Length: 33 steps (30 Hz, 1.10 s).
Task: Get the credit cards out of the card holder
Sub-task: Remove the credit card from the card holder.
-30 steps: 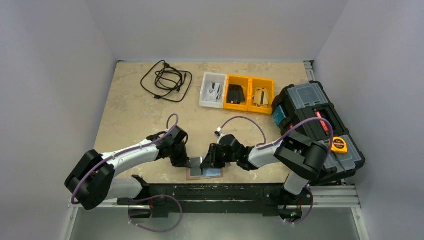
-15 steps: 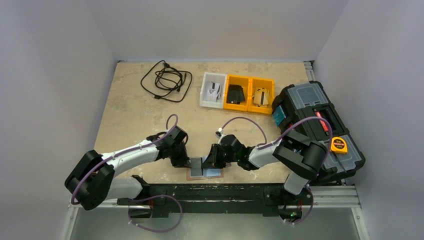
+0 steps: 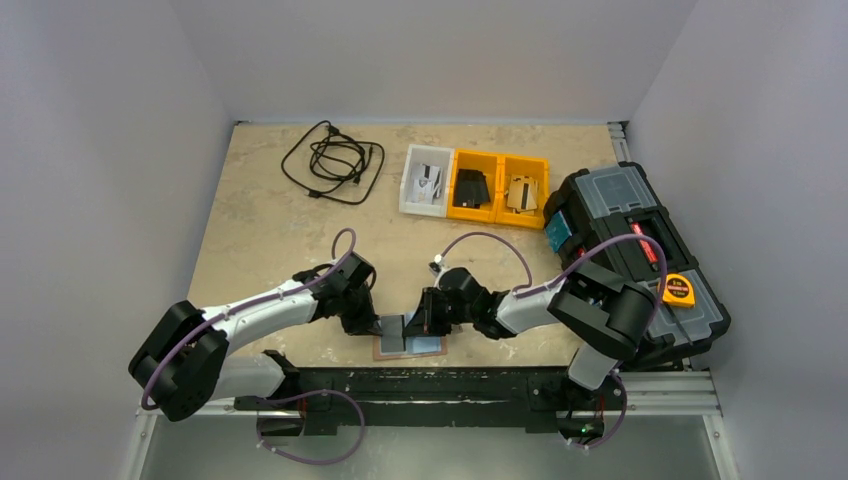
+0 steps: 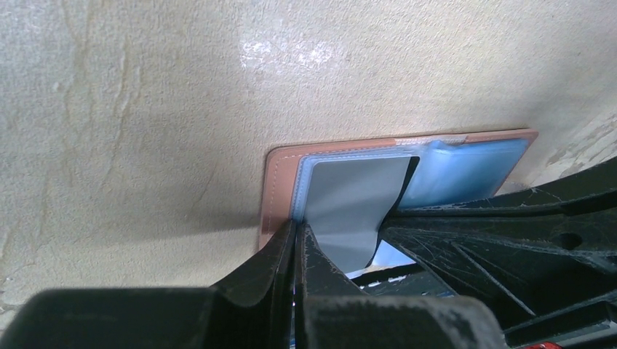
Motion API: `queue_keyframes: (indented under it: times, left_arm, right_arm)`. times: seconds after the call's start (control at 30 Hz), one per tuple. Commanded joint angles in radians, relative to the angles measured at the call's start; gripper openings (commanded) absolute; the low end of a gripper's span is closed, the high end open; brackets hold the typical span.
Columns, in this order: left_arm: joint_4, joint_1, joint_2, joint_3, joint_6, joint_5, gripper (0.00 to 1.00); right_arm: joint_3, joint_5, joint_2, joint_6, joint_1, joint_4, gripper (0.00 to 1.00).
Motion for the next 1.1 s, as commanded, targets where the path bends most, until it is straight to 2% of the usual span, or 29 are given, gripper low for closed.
queue_keyframes:
  times: [0.0, 0.17, 0.53, 0.6, 0.7, 1.07]
  left_arm:
    - [-0.075, -0.015, 0.011, -0.015, 0.006, -0.086, 0.0]
    - [-0.109, -0.01, 0.002, -0.012, 0.012, -0.115, 0.0]
    - [-0.088, -0.004, 0.004, -0.031, 0.017, -0.102, 0.0]
    - [-0.085, -0.004, 0.001, -0.032, 0.015, -0.099, 0.0]
    - [-0.08, -0.004, 0.002, -0.033, 0.015, -0.095, 0.0]
    - [-0.071, -0.004, 0.003, -0.026, 0.014, -0.083, 0.0]
  right_arm:
    - [0.037, 0.042, -0.057, -0.042, 0.01, -0.074, 0.0]
    - [0.03, 0.094, -0.117, -0.061, 0.008, -0.174, 0.0]
    - [0.003, 0.099, -0.128, -0.051, 0.008, -0.17, 0.0]
    - [0.002, 0.1, -0.129, -0.051, 0.008, -0.17, 0.18]
    - [0.004, 0.1, -0.12, -0.053, 0.008, -0.168, 0.27]
    - [0.011, 0.065, -0.027, -0.048, 0.008, -0.104, 0.27]
